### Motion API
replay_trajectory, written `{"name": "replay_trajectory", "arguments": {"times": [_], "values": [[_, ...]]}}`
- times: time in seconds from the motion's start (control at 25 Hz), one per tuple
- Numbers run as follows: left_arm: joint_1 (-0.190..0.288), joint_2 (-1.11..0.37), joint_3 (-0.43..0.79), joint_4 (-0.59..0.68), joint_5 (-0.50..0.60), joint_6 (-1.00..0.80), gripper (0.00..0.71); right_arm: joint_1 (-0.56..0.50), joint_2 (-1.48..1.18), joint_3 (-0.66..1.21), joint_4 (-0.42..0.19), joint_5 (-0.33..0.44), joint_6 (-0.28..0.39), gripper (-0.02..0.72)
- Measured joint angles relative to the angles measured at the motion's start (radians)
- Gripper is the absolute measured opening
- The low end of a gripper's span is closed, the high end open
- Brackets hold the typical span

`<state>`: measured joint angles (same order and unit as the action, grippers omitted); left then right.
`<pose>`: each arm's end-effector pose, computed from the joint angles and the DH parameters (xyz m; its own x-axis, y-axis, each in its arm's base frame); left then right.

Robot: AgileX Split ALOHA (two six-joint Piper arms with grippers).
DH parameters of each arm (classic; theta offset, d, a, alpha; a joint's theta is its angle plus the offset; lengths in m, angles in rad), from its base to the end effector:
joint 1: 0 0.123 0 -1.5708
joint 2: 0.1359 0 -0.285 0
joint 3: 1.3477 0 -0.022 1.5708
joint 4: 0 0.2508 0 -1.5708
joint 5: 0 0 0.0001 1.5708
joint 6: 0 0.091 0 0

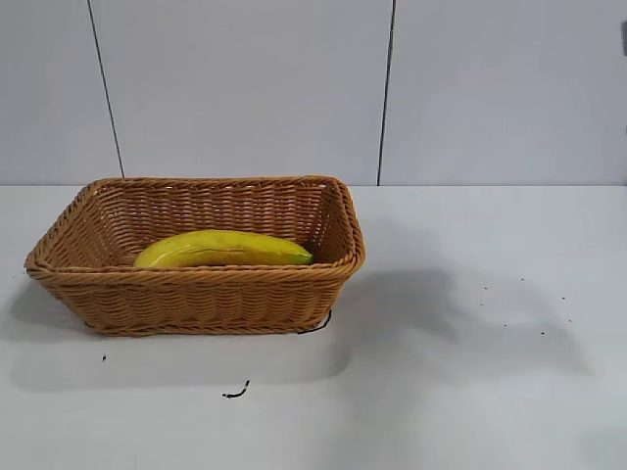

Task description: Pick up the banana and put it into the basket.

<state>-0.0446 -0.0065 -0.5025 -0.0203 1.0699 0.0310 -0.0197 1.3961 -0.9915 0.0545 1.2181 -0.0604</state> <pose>-0.0066 -0.0013 0.2772 -0.4543 0.0415 -0.8899 0.0701 0.9975 0.0108 0.2373 0.0000 0.2596 -0.9990 -0.0218 -0.0379 -0.0237 0.9985 0.0495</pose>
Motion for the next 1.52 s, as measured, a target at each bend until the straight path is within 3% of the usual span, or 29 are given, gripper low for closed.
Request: {"name": "replay_trajectory", "arguments": {"times": [0.24, 0.4, 1.04, 1.52], "values": [[0.0, 0.0, 0.0, 0.0, 0.0, 0.0, 0.635, 0.0, -0.365, 0.344, 0.003, -0.099, 0.0, 0.689], [0.0, 0.0, 0.0, 0.0, 0.0, 0.0, 0.635, 0.0, -0.62, 0.476, 0.003, -0.171, -0.003, 0.689], [0.0, 0.0, 0.0, 0.0, 0.0, 0.0, 0.635, 0.0, -1.38, 0.493, 0.009, -0.194, -0.004, 0.689], [0.0, 0.0, 0.0, 0.0, 0.0, 0.0, 0.635, 0.0, -1.4, 0.494, 0.013, -0.193, -0.004, 0.689]]}}
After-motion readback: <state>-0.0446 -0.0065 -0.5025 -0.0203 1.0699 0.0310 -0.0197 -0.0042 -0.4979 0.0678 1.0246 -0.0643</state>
